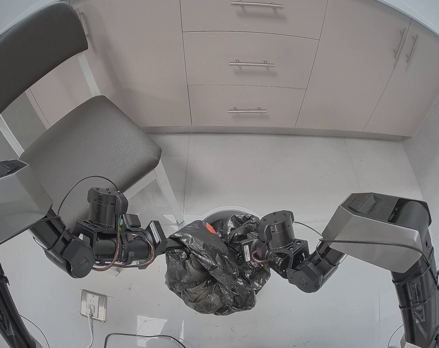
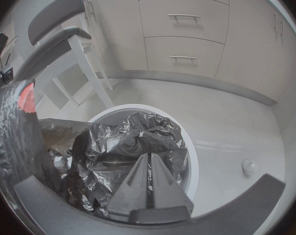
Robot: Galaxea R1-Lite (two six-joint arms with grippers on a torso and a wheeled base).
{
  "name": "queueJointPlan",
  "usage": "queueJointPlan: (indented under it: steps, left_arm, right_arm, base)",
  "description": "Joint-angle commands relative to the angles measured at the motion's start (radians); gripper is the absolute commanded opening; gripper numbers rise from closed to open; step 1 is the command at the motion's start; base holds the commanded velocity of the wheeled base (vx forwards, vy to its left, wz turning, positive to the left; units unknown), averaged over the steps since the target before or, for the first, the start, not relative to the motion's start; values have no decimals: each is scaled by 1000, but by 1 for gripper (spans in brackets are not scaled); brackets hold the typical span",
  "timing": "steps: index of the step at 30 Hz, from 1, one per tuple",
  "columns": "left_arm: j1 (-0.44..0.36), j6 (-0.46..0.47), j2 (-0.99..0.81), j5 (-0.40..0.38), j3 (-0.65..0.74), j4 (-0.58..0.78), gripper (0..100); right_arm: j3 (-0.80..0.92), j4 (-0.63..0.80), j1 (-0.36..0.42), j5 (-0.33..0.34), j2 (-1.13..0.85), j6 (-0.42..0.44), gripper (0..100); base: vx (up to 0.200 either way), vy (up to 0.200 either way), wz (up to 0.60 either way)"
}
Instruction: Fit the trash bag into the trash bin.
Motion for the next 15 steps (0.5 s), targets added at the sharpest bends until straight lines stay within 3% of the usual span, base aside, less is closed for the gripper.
queueJointPlan:
  steps: [1,15]
  left_arm:
    - [0,0,7,0,0,0,0]
    - [-1,1,13,0,-2,0,0]
  right_arm:
    - [-68,30,-7,6,62,1,0]
    - [-251,159,-35,25,174,5,0]
  base:
    - [0,0,0]
    - [0,0,0]
